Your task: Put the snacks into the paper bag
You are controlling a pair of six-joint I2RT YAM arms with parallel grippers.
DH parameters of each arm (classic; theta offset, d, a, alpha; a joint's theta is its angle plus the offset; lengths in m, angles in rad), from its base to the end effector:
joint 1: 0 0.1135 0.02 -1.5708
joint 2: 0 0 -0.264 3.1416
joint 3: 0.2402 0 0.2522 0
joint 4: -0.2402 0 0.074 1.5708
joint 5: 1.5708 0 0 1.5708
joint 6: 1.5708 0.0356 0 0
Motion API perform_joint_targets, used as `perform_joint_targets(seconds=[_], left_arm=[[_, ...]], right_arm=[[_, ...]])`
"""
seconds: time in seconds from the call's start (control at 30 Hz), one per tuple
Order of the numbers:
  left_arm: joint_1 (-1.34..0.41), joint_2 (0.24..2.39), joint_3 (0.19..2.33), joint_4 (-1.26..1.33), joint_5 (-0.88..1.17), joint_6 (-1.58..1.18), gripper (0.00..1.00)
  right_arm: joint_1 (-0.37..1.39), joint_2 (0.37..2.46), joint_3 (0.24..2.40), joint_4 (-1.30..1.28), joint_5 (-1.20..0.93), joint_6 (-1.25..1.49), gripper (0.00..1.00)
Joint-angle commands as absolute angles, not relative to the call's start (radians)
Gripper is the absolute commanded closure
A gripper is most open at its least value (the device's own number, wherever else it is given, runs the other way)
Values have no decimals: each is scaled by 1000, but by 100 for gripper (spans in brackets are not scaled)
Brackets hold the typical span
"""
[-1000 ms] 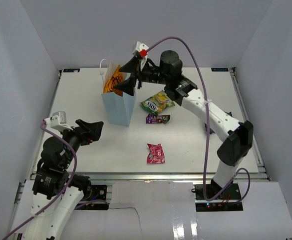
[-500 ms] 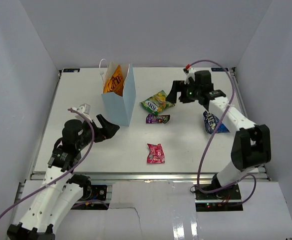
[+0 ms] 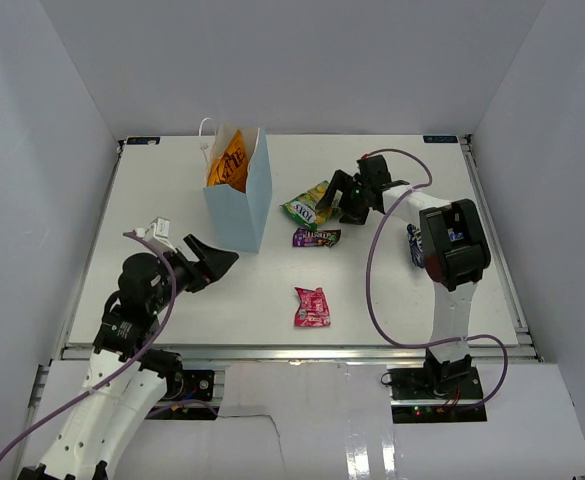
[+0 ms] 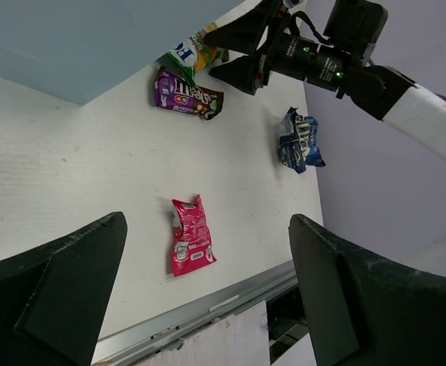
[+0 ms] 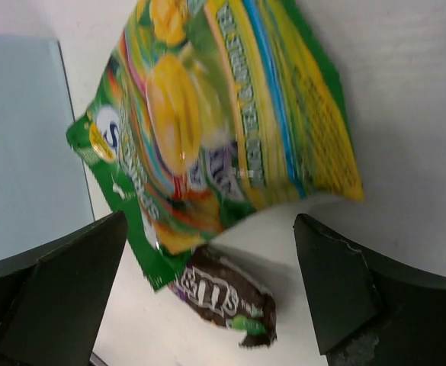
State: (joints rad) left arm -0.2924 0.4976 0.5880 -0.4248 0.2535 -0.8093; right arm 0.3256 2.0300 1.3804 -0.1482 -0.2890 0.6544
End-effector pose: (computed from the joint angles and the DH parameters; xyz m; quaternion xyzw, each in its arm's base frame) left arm 0.1210 -0.0457 0.2858 -0.1358 0.8003 -0.3887 0.4360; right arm 0.4173 0.1516 0.1724 0.0965 0.9131 0.2932 0.2664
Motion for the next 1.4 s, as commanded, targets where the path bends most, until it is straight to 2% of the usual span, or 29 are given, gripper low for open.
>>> perform_joint_targets(seconds=[0.0,0.1,0.23,0.27,0.4,0.43,0.5,0.53,0.57,0.7,0.73,0.8,0.83,0.93,1.13,1.37], left_arm=[[-298,473,575,-413,232,-891,3],[-298,471,580,-411,222,-922,3],[-298,479,591,-410,207,-951,3],[-296,488,592,-407,207,-954,3],[-298,523,558,-324,254,-982,4],[-296,532,545,-292,273,-1000,5],[-296,579,514,-199,332,-1012,6],[-296,601,509,-171,354,-1012,6],[-298,627,518,-123,380,-1005,7],[-311,803,599,-86,465,-925,7],[-319,831,616,-75,480,-899,7],[-346,885,652,-55,485,-878,7],[-357,941,685,-52,483,-870,7],[-414,1056,747,-20,473,-848,7],[-498,1221,822,100,482,-838,7],[-563,1385,919,130,512,-811,7]], right_arm=[[325,2089,1468,-75,-242,744,5],[324,2137,1494,-69,-215,785,9],[314,2177,1494,-66,-213,841,24],[308,2181,1491,-60,-218,845,35],[284,2165,1451,-12,-250,807,60],[276,2155,1428,-12,-262,796,70],[247,2117,1401,61,-290,755,79],[236,2106,1388,81,-339,736,87],[215,2077,1370,98,-368,720,91],[152,1987,1304,205,-578,611,92],[125,1968,1287,233,-721,548,92],[103,1906,1235,270,-848,485,92],[95,1885,1220,279,-976,453,92],[83,1812,1137,253,-1165,338,92],[87,1614,990,83,-1270,106,92],[103,1419,913,52,-1345,106,92]])
